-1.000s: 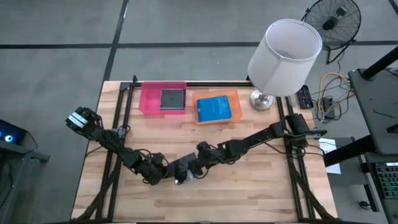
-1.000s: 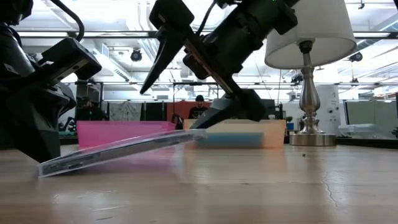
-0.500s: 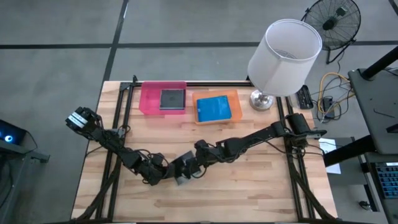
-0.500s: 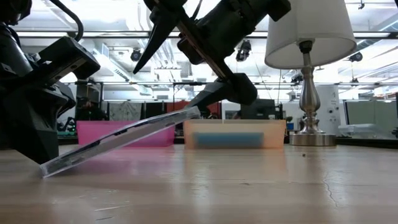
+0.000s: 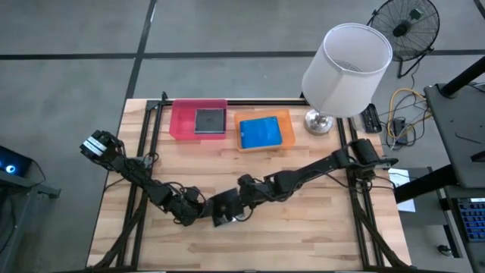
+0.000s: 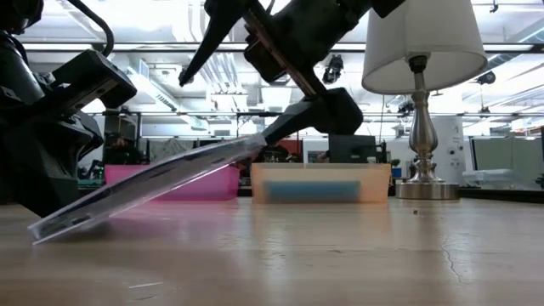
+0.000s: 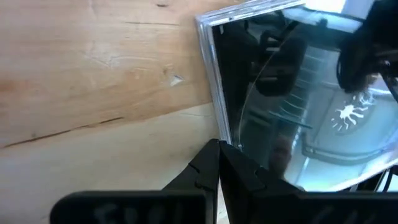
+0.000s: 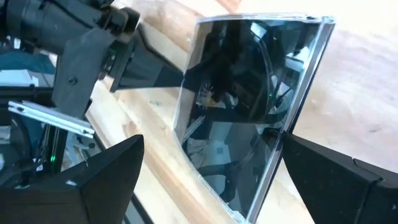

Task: Pick & place jewel cases by type
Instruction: Put the black CD case into the pink bin

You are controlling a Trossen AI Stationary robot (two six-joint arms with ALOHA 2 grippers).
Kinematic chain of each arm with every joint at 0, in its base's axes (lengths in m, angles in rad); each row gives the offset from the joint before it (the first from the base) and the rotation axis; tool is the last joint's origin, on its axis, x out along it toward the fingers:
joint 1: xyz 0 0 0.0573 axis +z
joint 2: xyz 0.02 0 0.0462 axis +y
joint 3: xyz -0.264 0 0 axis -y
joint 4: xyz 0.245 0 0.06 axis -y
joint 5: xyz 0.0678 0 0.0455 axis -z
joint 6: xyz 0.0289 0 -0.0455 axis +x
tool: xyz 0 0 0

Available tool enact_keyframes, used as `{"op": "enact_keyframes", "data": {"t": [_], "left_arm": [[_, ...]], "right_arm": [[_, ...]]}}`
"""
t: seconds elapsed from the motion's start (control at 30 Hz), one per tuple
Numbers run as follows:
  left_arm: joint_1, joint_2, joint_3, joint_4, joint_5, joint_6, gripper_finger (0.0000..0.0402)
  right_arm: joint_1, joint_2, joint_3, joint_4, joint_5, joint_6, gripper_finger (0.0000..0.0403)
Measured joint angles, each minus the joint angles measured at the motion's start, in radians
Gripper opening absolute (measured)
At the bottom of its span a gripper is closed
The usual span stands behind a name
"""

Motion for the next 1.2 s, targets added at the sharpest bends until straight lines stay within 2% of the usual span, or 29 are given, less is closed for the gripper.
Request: {"op": "enact_keyframes", "data": {"t": [0.17,0.53,0.77,1.03,1.2], "left_arm": [[0.001,0.0,0.0,-0.001,0.002,0.003,0.0],[0.002,0.0,0.0,-0.001,0.002,0.017,0.0],[0.004,0.001,0.0,0.011,-0.003,0.023,0.0],[0.004,0.001,0.0,0.006,-0.003,0.031,0.0],[0.005,0.001,0.0,0.005,-0.002,0.039,0.0]], "right_arm": [[0.004,-0.017,0.0,0.002,0.011,0.0,0.037],[0.004,-0.034,0.017,0.03,0.106,-0.028,0.037],[0.004,-0.032,0.016,0.138,0.202,-0.003,0.037],[0.004,-0.032,0.018,0.126,0.223,0.042,0.037],[0.005,-0.031,0.009,0.124,0.271,0.089,0.037]]}}
